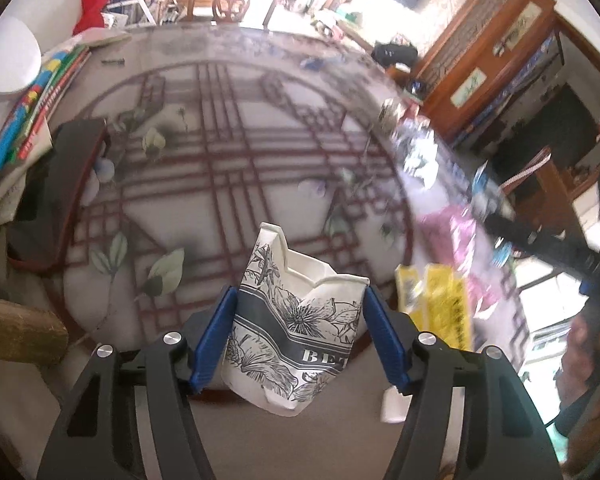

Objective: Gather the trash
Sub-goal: 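Carry the paper cup with the left tool while the right carries the wrapper to the bucket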

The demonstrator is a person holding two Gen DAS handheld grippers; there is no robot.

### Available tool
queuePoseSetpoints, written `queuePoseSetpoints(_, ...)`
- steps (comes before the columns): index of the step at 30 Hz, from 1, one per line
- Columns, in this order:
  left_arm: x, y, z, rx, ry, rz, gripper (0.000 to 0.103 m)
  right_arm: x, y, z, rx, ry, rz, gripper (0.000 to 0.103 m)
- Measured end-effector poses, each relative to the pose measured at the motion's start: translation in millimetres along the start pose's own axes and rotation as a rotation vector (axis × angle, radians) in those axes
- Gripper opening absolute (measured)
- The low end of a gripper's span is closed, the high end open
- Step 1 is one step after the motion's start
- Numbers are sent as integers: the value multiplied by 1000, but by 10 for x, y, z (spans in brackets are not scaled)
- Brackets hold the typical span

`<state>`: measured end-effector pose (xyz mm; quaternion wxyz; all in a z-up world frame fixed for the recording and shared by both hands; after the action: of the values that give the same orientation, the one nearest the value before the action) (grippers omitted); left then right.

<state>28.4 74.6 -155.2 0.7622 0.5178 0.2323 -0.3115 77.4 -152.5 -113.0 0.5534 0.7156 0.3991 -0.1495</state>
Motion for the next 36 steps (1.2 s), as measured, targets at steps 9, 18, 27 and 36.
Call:
queuePoseSetpoints(9, -129, 262, 406, -11, -50, 86, 62, -165, 51, 161, 34, -6, 43, 36)
queuePoseSetpoints(18, -59, 340, 833, 36, -117, 85, 62, -319, 58, 483, 92, -44, 69, 36)
queuePoseSetpoints(27, -30, 457, 1171, 84, -149, 107, 63, -486, 84, 873, 144, -96, 105, 36)
queuePoseSetpoints(36, 51, 393, 1341, 97, -122, 89, 63, -536, 69, 1201, 188, -101, 106, 36)
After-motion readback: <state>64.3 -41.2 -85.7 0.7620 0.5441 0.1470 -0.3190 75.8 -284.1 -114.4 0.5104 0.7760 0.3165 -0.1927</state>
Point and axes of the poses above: each gripper's, at about its wrist camera, not at the fingertips, and x roughly the way its jaws point, z to its right, y to its top, the point moved 1 cm from there along x, roughly the way its jaws point, and after that the axes turned 14 degrees about z, right-handed, at the moved point
